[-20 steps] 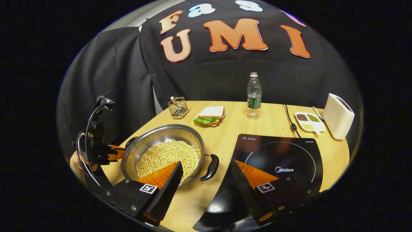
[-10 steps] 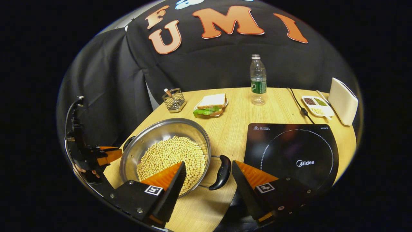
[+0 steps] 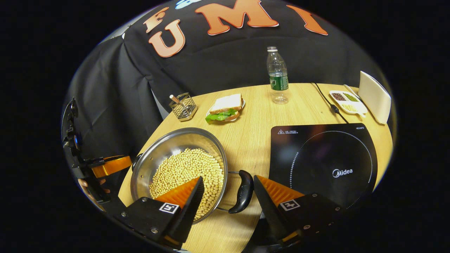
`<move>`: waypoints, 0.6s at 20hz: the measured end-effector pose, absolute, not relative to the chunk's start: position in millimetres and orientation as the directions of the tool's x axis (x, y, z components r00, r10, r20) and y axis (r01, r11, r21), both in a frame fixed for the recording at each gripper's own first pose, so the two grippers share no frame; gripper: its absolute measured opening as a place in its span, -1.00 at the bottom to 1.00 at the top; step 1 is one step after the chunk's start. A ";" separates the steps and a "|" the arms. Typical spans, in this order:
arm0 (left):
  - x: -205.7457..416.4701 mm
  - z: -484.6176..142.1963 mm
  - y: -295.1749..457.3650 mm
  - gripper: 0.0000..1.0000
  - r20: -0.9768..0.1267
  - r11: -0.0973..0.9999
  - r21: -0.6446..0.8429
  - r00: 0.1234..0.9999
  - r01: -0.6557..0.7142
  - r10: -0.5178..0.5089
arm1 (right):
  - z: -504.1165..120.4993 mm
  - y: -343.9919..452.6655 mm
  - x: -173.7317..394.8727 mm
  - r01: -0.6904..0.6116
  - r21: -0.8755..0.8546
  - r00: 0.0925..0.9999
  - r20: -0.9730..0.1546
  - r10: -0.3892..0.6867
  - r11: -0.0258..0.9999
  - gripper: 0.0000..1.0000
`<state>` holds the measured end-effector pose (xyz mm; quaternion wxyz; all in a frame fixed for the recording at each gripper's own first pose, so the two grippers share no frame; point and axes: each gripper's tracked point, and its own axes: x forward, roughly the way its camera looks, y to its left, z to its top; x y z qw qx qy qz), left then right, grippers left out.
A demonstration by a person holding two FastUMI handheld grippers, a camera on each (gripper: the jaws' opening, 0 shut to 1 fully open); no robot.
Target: First push the handle of the pot to place it horizontally, then grasp the pot with both hands and set it on the induction cooktop.
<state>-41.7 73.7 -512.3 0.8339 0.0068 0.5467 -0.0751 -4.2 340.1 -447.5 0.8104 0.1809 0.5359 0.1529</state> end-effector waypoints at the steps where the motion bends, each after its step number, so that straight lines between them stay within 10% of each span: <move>1: -40.2 -518.5 78.2 0.64 -0.919 0.990 -0.052 0.381 0.135 -0.100 | -450.0 341.4 -7.4 -0.049 0.462 0.361 -0.818 0.447 0.885 0.77; 9: -42.6 -558.7 79.8 0.66 -0.939 0.992 -0.052 0.332 0.112 -0.087 | -472.7 346.5 -8.2 -0.039 0.394 0.333 -0.861 0.384 0.918 0.67; 12: -46.0 -568.5 76.7 0.66 -0.942 0.990 -0.039 0.325 0.137 -0.082 | -477.0 344.7 -5.5 -0.044 0.352 0.357 -0.869 0.344 0.935 0.34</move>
